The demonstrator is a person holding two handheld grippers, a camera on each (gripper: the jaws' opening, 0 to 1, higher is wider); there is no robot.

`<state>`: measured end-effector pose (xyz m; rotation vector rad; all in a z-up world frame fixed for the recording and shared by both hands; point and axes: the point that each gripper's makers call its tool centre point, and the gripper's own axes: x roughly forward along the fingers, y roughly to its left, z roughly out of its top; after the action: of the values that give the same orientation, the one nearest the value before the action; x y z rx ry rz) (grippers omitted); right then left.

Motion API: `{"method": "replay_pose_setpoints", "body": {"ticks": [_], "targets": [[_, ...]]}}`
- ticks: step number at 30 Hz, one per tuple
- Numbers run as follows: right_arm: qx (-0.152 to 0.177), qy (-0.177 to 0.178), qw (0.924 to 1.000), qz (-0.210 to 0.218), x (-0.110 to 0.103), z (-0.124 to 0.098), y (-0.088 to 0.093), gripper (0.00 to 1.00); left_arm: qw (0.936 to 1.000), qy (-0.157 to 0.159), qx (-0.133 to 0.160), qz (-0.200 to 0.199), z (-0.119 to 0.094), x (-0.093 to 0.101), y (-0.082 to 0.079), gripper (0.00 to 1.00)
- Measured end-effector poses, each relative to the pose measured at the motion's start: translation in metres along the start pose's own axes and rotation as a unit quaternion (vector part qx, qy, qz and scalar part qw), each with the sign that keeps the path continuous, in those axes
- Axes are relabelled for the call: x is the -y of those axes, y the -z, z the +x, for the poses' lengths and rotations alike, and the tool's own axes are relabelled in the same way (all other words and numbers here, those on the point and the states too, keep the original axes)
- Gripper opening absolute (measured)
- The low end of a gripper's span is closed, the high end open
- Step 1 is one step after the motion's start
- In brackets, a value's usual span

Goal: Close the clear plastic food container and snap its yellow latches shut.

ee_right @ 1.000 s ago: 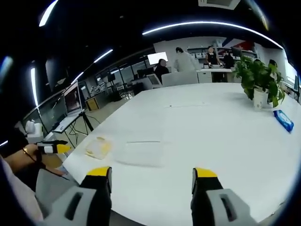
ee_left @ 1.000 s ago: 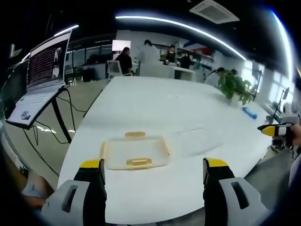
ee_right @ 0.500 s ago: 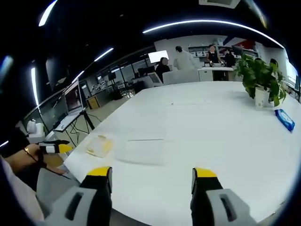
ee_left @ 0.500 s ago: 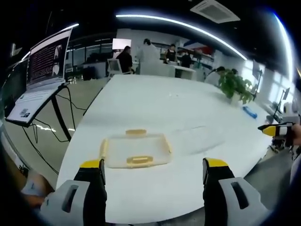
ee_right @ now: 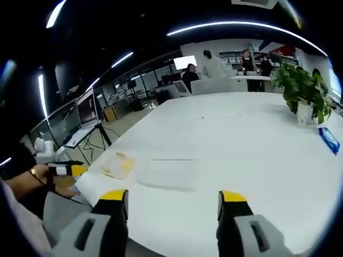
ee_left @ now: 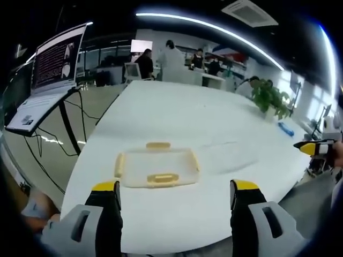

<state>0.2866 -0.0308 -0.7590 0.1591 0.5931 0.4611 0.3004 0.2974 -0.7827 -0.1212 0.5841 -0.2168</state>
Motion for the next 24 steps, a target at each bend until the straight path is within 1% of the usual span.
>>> {"method": "replay_pose_setpoints", "body": {"ticks": [10,13,17,19,22,24], "targets": [[-0.008,-0.021,0.9997,-0.008,-0.018,0.018,-0.003,0.66,0.9999,-0.004,-0.005,-0.015,0.006,-0.013,0.002,0.82],[-0.008,-0.029,0.9995,-0.009,-0.026,0.025,-0.004,0.66,0.9998,-0.014,-0.012,-0.005,0.009,-0.018,0.003,0.8],[-0.011,-0.038,0.9992,-0.01,-0.035,0.033,-0.004,0.65,0.9997,-0.017,-0.008,-0.013,0.013,-0.024,0.0,0.78],[-0.017,-0.053,0.9982,-0.024,-0.044,0.039,-0.004,0.65,0.9996,-0.018,-0.007,-0.02,0.016,-0.027,-0.001,0.77],[-0.02,-0.061,0.9974,-0.032,-0.051,0.047,-0.006,0.65,0.9994,-0.015,-0.007,-0.03,0.022,-0.031,-0.001,0.76],[-0.018,-0.065,0.9971,-0.036,-0.054,0.052,-0.01,0.65,0.9995,-0.013,-0.009,-0.027,0.024,-0.031,-0.002,0.74]]}}
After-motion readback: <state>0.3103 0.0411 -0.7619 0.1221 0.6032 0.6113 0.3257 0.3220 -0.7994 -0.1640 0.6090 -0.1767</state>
